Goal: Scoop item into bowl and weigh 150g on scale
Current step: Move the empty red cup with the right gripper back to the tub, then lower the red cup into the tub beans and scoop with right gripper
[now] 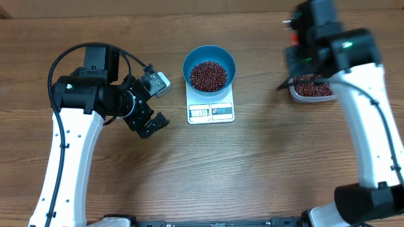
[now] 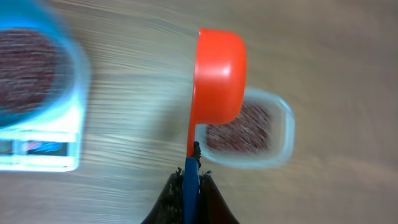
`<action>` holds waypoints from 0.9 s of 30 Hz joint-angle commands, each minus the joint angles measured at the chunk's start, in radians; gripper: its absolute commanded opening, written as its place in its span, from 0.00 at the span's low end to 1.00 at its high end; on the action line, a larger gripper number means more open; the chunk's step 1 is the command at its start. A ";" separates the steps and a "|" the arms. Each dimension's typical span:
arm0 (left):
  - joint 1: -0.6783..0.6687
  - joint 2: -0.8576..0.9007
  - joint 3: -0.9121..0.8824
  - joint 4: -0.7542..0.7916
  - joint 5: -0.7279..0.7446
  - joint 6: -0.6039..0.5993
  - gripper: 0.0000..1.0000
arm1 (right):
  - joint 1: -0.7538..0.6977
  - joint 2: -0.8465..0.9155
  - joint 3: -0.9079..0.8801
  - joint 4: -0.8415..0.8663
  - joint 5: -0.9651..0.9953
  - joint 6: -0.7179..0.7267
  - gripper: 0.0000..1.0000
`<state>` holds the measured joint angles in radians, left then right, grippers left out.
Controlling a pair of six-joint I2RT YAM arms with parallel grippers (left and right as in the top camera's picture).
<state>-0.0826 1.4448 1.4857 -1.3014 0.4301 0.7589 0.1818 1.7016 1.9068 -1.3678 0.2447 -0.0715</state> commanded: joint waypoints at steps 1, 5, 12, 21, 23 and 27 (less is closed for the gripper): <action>0.004 -0.012 0.020 0.000 0.005 -0.007 1.00 | -0.101 0.031 -0.056 0.013 -0.091 0.041 0.04; 0.004 -0.012 0.020 0.000 0.005 -0.007 1.00 | -0.176 0.079 -0.145 0.036 -0.123 0.042 0.04; 0.004 -0.012 0.020 0.000 0.005 -0.007 1.00 | -0.216 0.125 -0.272 0.111 -0.073 0.043 0.04; 0.004 -0.012 0.020 0.000 0.005 -0.007 1.00 | -0.217 0.136 -0.365 0.250 -0.065 0.042 0.04; 0.004 -0.012 0.020 0.001 0.005 -0.007 1.00 | -0.217 0.146 -0.366 0.254 -0.061 0.042 0.04; 0.004 -0.012 0.020 0.000 0.005 -0.007 1.00 | -0.217 0.171 -0.369 0.281 0.030 0.050 0.04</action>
<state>-0.0826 1.4448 1.4857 -1.3018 0.4301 0.7589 -0.0311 1.8473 1.5452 -1.1030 0.1959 -0.0360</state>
